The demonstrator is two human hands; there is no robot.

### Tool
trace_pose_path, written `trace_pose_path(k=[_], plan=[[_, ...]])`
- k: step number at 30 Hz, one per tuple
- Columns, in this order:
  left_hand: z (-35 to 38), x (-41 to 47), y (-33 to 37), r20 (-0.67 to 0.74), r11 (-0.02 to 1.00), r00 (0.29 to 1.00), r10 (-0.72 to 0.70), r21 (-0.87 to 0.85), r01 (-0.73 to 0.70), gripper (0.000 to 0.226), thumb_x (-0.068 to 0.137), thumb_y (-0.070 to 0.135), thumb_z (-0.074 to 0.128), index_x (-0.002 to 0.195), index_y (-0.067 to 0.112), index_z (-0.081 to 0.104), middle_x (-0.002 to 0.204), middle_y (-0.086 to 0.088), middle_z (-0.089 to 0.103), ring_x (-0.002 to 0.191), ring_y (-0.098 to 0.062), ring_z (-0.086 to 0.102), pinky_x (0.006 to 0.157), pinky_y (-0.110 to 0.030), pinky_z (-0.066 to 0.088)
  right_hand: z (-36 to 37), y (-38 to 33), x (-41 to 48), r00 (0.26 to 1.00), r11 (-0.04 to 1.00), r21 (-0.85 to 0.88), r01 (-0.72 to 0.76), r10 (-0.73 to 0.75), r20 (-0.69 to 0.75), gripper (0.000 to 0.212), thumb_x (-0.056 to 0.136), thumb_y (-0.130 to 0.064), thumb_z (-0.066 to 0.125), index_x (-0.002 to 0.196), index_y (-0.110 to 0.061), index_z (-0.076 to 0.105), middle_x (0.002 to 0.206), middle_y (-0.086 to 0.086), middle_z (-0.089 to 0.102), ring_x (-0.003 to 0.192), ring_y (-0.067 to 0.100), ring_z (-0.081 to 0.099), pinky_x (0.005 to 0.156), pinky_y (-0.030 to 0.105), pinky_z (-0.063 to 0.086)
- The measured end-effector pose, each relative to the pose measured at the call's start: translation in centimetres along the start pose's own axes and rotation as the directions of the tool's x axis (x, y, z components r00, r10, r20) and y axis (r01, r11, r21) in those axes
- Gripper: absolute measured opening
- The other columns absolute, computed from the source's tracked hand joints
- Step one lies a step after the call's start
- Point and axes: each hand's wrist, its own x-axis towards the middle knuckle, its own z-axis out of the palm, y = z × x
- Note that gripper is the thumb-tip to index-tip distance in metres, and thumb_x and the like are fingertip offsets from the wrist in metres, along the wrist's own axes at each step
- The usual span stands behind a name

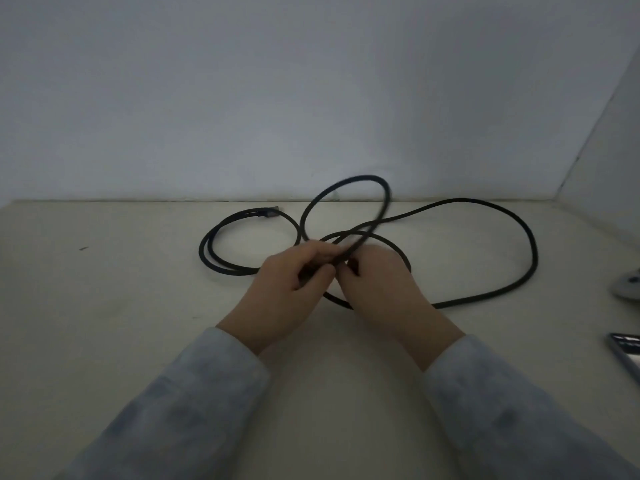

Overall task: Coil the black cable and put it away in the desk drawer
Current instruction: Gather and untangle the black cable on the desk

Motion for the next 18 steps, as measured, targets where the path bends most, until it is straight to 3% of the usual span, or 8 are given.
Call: trace_pose_path(k=[3, 6, 8, 10, 12, 14, 16, 18], plan=[[0.2, 0.1, 0.0, -0.098, 0.998, 0.995, -0.025, 0.047, 0.03, 0.021, 0.093, 0.016, 0.068, 0.101, 0.035, 0.067, 0.085, 0.015, 0.07, 0.077, -0.004, 0.065, 0.07, -0.016, 0.05, -0.4, -0.3, 0.0, 0.999, 0.982, 0.189, -0.02, 0.028, -0.035, 0.018, 0.094, -0.018, 0.058, 0.103, -0.027, 0.071, 0.087, -0.009, 0.069, 0.083, 0.005, 0.064, 0.077, 0.026, 0.052], [0.1, 0.4, -0.2, -0.178, 0.995, 0.979, -0.097, -0.002, 0.098, 0.011, 0.088, 0.02, 0.074, 0.093, 0.028, 0.068, 0.087, 0.013, 0.07, 0.078, 0.001, 0.064, 0.071, -0.012, 0.048, -0.5, -0.4, 0.1, 0.999, 0.883, 0.467, -0.052, 0.047, 0.023, 0.029, 0.088, -0.018, 0.06, 0.113, -0.024, 0.074, 0.095, -0.016, 0.073, 0.094, -0.001, 0.065, 0.085, 0.023, 0.051], [0.0, 0.4, -0.2, -0.199, 0.992, 0.972, -0.127, -0.012, 0.127, 0.01, 0.086, 0.025, 0.076, 0.092, 0.029, 0.07, 0.091, 0.011, 0.071, 0.082, -0.003, 0.066, 0.072, -0.014, 0.049, -0.6, -0.7, 0.0, 0.997, 0.794, 0.603, -0.078, 0.062, 0.046, 0.017, 0.096, -0.023, 0.059, 0.101, -0.019, 0.075, 0.071, -0.022, 0.068, 0.072, -0.008, 0.06, 0.073, 0.012, 0.046], [0.0, 0.5, 0.0, -0.235, 0.987, 0.959, -0.161, -0.009, 0.163, 0.016, 0.083, 0.03, 0.078, 0.097, 0.031, 0.071, 0.097, 0.01, 0.07, 0.087, -0.005, 0.066, 0.071, -0.012, 0.049, -0.5, -0.8, -0.2, 0.996, 0.757, 0.65, -0.074, 0.083, 0.016, 0.033, 0.104, -0.031, 0.051, 0.091, -0.011, 0.074, 0.059, -0.007, 0.058, 0.055, 0.0, 0.051, 0.058, 0.01, 0.041], [-0.1, 0.6, 0.2, -0.268, 0.97, 0.932, -0.244, -0.067, 0.234, 0.033, 0.08, 0.037, 0.08, 0.109, 0.031, 0.066, 0.102, 0.011, 0.068, 0.089, -0.004, 0.067, 0.071, -0.01, 0.05, -0.4, -0.8, -0.3, 0.998, 0.75, 0.661, -0.022, 0.061, -0.036, 0.036, 0.106, -0.031, 0.049, 0.096, -0.009, 0.076, 0.064, 0.007, 0.055, 0.059, 0.012, 0.05, 0.057, 0.018, 0.041], [-0.2, 0.6, 0.5, -0.228, 0.921, 0.899, -0.373, -0.205, 0.33, 0.047, 0.082, 0.042, 0.077, 0.123, 0.026, 0.06, 0.107, 0.008, 0.069, 0.092, -0.007, 0.07, 0.077, -0.02, 0.057, -0.3, -1.1, -0.4, 0.997, 0.744, 0.667, 0.032, 0.025, -0.075, 0.029, 0.106, -0.025, 0.051, 0.102, -0.011, 0.076, 0.066, 0.006, 0.06, 0.061, 0.011, 0.053, 0.059, 0.017, 0.044], [0.2, 0.6, 0.9, -0.086, 0.851, 0.885, -0.458, -0.331, 0.409, 0.041, 0.093, 0.042, 0.064, 0.127, 0.019, 0.057, 0.116, -0.001, 0.071, 0.097, -0.012, 0.072, 0.084, -0.036, 0.061, -0.2, -1.4, -0.4, 0.995, 0.729, 0.683, 0.052, 0.021, -0.098, 0.021, 0.104, -0.019, 0.053, 0.105, -0.016, 0.074, 0.071, -0.006, 0.069, 0.066, 0.002, 0.062, 0.066, 0.016, 0.049], [1.0, 0.6, 1.4, 0.015, 0.763, 0.879, -0.477, -0.489, 0.422, 0.035, 0.101, 0.038, 0.052, 0.129, 0.018, 0.05, 0.121, -0.005, 0.071, 0.105, -0.015, 0.072, 0.089, -0.041, 0.06, -0.3, -1.5, -0.5, 0.995, 0.693, 0.719, 0.054, 0.027, -0.101, 0.019, 0.103, -0.016, 0.055, 0.103, -0.022, 0.074, 0.078, -0.011, 0.076, 0.077, -0.001, 0.07, 0.072, 0.015, 0.053]])
